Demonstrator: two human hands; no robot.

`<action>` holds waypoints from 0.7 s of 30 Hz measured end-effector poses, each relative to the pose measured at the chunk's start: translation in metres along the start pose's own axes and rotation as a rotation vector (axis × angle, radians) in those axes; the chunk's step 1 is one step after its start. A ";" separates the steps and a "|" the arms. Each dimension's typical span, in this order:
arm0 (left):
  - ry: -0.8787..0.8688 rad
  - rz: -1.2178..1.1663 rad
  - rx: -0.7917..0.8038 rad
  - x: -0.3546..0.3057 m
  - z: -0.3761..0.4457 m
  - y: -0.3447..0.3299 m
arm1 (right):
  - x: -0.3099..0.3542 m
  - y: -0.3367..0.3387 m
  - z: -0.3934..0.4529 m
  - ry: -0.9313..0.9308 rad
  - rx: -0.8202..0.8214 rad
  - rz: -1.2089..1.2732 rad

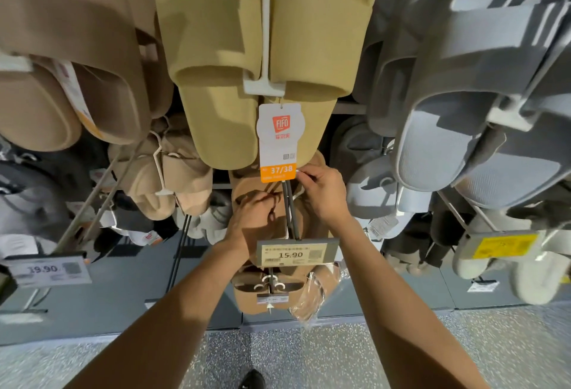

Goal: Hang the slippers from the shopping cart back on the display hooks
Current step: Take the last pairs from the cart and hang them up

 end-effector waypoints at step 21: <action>-0.074 0.022 -0.145 0.019 -0.026 0.011 | 0.025 0.005 -0.016 0.013 0.119 -0.220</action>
Point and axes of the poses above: each hand's wrist, its own z-axis towards the middle knuckle, its own y-axis out of the back of the hand, x = y × z, the point moved 5 cm from there along z, towards the middle knuckle, and after that the axes turned 13 degrees about z, right-handed, at the moved point
